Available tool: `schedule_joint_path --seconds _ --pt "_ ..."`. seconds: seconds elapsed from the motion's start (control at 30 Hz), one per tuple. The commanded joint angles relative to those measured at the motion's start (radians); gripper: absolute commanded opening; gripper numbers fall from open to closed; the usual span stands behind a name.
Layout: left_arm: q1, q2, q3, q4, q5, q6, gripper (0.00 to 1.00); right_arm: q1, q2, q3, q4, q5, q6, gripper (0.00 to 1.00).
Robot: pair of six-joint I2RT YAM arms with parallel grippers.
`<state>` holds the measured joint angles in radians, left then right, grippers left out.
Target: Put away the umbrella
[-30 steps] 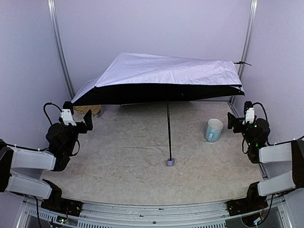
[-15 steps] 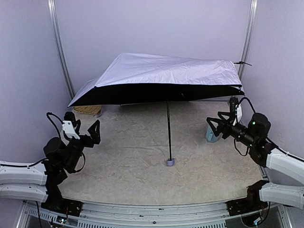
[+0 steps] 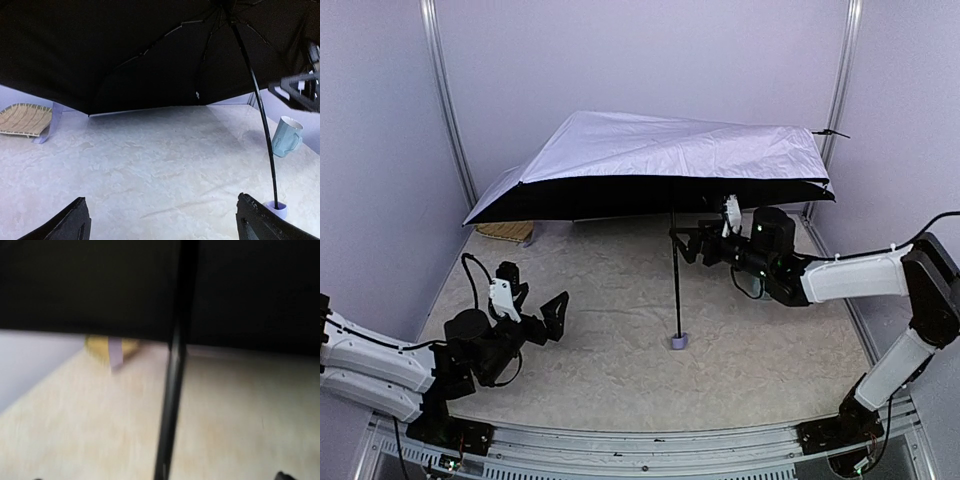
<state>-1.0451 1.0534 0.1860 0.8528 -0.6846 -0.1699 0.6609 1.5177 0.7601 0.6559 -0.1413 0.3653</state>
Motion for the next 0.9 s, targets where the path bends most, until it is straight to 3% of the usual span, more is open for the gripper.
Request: schedule_joint_path --seconds 0.0,0.17,0.27,0.37,0.47,0.57,0.87 --pt "-0.018 0.096 -0.005 0.118 0.018 -0.059 0.99 0.006 0.129 0.188 0.068 0.039 -0.012 0.96" --pt "-0.019 0.208 0.037 0.122 0.076 -0.046 0.99 0.002 0.282 0.344 0.033 0.090 -0.023 0.86" --pt "-0.020 0.253 0.069 0.127 0.096 -0.021 0.99 -0.004 0.334 0.403 0.028 0.129 -0.007 0.74" --pt "-0.020 0.282 0.086 0.138 0.110 -0.015 0.99 -0.008 0.346 0.418 0.068 0.118 0.012 0.53" --pt "-0.020 0.306 0.099 0.136 0.167 -0.012 0.99 -0.007 0.336 0.427 0.077 0.081 0.026 0.21" --pt "-0.022 0.335 0.118 0.135 0.232 -0.015 0.99 -0.005 0.312 0.424 0.078 0.040 0.068 0.01" --pt "-0.026 0.360 0.274 0.042 0.544 -0.052 0.99 0.057 0.192 0.380 0.252 -0.145 0.248 0.00"
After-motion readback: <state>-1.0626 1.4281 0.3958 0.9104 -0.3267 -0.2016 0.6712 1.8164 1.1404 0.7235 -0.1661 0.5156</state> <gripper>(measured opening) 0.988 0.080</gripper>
